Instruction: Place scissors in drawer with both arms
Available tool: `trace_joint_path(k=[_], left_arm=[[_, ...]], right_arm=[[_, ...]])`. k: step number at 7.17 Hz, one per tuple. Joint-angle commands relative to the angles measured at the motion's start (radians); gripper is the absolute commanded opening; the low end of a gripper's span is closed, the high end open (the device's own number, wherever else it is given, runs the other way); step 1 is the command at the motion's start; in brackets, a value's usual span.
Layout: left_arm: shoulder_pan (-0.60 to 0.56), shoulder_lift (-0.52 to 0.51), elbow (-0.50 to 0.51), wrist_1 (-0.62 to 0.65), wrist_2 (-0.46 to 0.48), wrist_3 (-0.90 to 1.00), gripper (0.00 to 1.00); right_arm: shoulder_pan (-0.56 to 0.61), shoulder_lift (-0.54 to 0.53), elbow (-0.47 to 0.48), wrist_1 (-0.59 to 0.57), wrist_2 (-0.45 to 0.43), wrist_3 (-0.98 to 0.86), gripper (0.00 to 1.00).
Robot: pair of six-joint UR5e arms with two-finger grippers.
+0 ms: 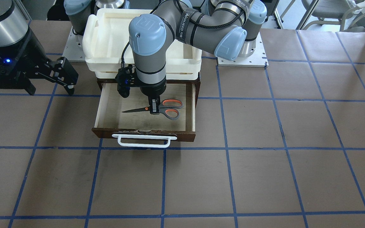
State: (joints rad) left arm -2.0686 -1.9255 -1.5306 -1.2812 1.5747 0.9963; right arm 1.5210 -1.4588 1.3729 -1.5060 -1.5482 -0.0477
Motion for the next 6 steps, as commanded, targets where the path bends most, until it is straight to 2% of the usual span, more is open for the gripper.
trace_joint_path(k=[1,6], left_arm=[[-0.010,-0.004,-0.005,0.000,0.002,-0.002,0.00],[-0.024,-0.015,-0.011,0.000,0.004,-0.004,0.00]], right_arm=[[0.024,0.001,0.000,0.000,-0.012,0.014,1.00],[0.022,0.001,0.002,-0.002,-0.012,0.008,1.00]])
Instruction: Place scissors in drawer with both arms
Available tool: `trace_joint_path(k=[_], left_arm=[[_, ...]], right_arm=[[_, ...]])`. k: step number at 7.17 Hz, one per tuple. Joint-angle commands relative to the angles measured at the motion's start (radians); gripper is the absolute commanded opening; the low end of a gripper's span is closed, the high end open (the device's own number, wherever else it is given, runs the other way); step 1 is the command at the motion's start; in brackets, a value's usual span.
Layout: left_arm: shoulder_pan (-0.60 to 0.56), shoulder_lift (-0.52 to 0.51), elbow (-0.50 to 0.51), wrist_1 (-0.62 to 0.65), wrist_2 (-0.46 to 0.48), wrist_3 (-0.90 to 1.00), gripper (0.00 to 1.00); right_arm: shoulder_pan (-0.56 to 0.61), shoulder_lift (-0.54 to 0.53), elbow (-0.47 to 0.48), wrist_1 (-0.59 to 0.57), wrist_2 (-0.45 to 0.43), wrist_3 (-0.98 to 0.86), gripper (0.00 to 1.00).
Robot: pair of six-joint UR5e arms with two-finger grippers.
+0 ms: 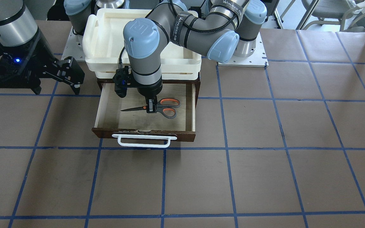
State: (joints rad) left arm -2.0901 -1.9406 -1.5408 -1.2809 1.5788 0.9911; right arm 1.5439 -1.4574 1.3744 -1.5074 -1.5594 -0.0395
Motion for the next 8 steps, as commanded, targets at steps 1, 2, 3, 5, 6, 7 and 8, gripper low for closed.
trace_joint_path(k=[1,2,3,5,6,7,8], left_arm=[[-0.002,0.000,-0.001,0.000,-0.003,0.001,0.00],[-0.005,-0.001,-0.002,-0.002,0.000,0.001,0.00],[-0.005,0.000,-0.005,0.000,-0.008,0.004,0.16],[-0.005,-0.001,-0.005,0.000,-0.011,0.006,0.29],[-0.005,-0.003,-0.005,0.000,-0.011,0.006,0.32],[-0.005,-0.003,-0.005,0.002,-0.011,0.007,0.40],[-0.005,-0.003,-0.005,0.003,-0.011,0.006,0.44]], right_arm=[[-0.001,0.000,0.000,0.001,-0.001,0.000,1.00],[-0.001,0.000,0.000,0.000,0.001,0.000,1.00],[0.001,0.000,0.002,0.000,0.001,0.006,1.00],[-0.001,0.000,0.003,0.001,0.001,0.006,1.00],[-0.001,0.000,0.003,0.001,0.001,0.006,1.00],[0.001,0.000,0.008,0.001,0.001,0.003,1.00],[-0.001,0.000,0.014,0.000,-0.001,0.004,1.00]])
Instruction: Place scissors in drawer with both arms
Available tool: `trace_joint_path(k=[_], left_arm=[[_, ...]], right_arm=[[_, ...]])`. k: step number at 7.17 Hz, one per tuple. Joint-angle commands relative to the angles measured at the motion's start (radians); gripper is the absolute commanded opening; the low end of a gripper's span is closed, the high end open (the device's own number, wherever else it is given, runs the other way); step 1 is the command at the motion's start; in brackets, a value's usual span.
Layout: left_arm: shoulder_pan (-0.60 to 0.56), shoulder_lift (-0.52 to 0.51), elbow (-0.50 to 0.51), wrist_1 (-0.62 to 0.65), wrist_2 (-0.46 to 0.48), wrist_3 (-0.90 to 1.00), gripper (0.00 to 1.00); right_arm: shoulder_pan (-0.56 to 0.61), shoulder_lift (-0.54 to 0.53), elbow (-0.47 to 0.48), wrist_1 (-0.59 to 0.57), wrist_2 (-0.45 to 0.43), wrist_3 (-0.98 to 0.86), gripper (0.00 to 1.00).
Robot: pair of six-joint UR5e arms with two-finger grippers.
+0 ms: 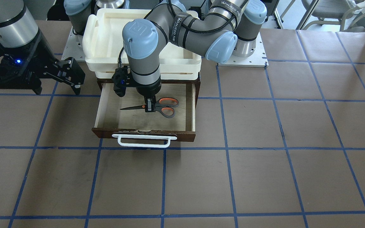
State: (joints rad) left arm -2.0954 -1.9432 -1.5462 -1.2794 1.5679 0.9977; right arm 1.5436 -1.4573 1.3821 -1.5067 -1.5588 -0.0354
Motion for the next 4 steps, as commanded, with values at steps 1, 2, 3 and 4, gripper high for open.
trace_joint_path(k=[1,2,3,4], left_arm=[[0.000,-0.002,0.000,0.027,0.000,-0.001,0.49],[0.000,-0.003,-0.002,0.029,-0.002,-0.001,0.60],[0.000,-0.003,-0.003,0.046,0.000,-0.001,0.61],[0.000,-0.002,-0.003,0.057,0.000,-0.004,0.61]], right_arm=[[0.001,0.000,0.008,-0.006,0.009,0.000,1.00],[0.000,0.000,0.009,-0.006,0.000,0.000,1.00],[0.000,0.000,0.008,-0.007,0.002,0.000,1.00],[0.000,-0.002,0.008,-0.007,0.000,0.000,1.00]])
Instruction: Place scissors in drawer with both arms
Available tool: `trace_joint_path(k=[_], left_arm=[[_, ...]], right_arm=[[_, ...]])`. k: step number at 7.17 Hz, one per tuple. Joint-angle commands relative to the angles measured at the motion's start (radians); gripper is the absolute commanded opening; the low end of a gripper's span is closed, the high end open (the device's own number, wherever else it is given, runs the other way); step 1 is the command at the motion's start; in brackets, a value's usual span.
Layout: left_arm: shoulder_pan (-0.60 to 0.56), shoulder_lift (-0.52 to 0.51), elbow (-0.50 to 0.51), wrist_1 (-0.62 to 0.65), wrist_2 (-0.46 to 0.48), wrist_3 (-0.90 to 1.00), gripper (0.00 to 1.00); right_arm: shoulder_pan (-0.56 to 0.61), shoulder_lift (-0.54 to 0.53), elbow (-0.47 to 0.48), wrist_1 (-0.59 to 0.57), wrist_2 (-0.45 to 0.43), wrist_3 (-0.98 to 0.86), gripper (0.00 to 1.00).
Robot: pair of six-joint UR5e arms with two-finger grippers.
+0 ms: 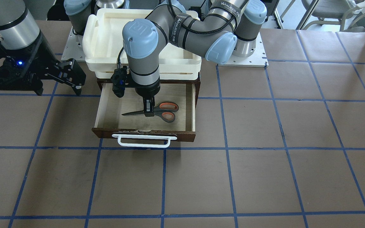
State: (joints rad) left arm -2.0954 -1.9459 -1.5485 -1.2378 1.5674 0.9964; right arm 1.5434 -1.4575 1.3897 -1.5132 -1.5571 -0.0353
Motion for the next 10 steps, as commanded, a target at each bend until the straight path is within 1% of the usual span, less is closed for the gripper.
trace_joint_path(k=[1,2,4,6,7,9,10], left_arm=[[0.003,0.021,0.001,0.029,0.002,0.005,0.61],[0.017,0.037,0.016,0.076,-0.001,0.011,0.61],[0.031,0.064,0.022,0.077,0.000,0.013,0.61],[0.099,0.120,0.027,0.058,-0.023,0.048,0.61],[0.142,0.160,0.027,0.031,-0.024,0.083,0.61],[0.227,0.246,0.027,-0.083,-0.023,0.094,0.62],[0.301,0.299,0.027,-0.133,-0.020,0.099,0.68]], right_arm=[[0.000,-0.001,0.002,0.001,-0.003,0.002,1.00],[0.001,-0.004,0.002,0.002,-0.001,0.002,1.00],[0.000,-0.006,0.002,0.001,0.000,0.002,1.00],[0.000,-0.004,0.002,0.001,-0.001,0.002,1.00],[0.000,-0.006,0.002,0.001,-0.001,0.002,1.00],[0.000,-0.007,0.009,0.001,-0.001,0.002,1.00],[0.000,-0.007,0.012,0.002,-0.001,0.002,1.00]])
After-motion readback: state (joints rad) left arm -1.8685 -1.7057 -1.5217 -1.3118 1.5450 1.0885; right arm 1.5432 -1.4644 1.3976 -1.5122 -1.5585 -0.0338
